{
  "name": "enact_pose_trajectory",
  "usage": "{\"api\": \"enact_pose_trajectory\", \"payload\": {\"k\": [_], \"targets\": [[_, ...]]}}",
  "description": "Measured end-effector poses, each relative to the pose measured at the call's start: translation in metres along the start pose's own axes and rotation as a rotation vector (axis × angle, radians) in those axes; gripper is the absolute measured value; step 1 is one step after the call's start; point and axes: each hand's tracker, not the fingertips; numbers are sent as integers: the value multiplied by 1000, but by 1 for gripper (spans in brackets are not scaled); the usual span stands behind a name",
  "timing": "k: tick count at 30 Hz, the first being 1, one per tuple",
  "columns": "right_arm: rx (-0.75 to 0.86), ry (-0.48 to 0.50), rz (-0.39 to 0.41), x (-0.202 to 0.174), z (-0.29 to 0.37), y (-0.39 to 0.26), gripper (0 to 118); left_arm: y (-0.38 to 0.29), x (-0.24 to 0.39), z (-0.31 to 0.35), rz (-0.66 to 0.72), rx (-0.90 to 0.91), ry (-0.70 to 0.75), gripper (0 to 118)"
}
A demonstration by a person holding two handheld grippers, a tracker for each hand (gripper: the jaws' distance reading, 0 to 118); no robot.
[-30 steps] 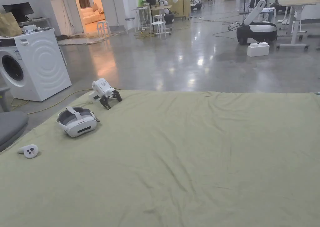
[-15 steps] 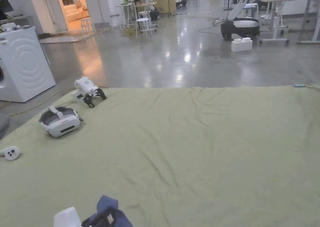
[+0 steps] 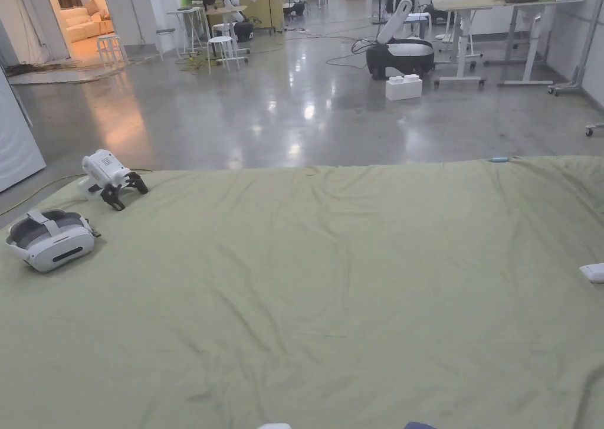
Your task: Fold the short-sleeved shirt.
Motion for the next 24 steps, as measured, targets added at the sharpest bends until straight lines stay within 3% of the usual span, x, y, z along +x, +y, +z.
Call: {"api": "enact_pose_trajectory", "payload": {"k": [1,2,4,5,9,13,16,17,18,19,20,21,24], "targets": [[-3,2,-5,1,0,-1,0,6,-7,12,31,18,34,82],[-6,6,-10,2,-1,-2,0,7,-15,17,104,23,91,68],[-13,11,-14,1,-1,-5,0,1,-30,16,150,0,87,18],[-19,12,-14,1,-2,-6,0,-4,-33,8,155,-25,91,4],[-42,17,-8,-3,-4,-9,0,-36,-34,-28,260,-158,-52,3],[-54,19,4,-6,-7,-11,0,-49,-5,-53,90,-233,14,3],[-65,27,7,-7,-13,-11,0,-30,-11,-37,94,-231,-16,3],[-66,31,6,-8,-15,-11,0,-21,-17,-22,100,-205,-13,8],[-70,35,7,-9,-17,-11,0,-14,-25,-7,113,-162,-15,23],[-71,38,11,-12,-20,-9,0,-5,-38,9,133,-99,29,46],[-70,41,14,-14,-21,-9,0,3,-55,24,148,-74,39,78],[-72,47,17,-14,-23,-9,0,9,-72,37,175,-71,61,93],[-77,62,21,-14,-27,-10,0,14,-127,58,301,-33,123,97]]}}
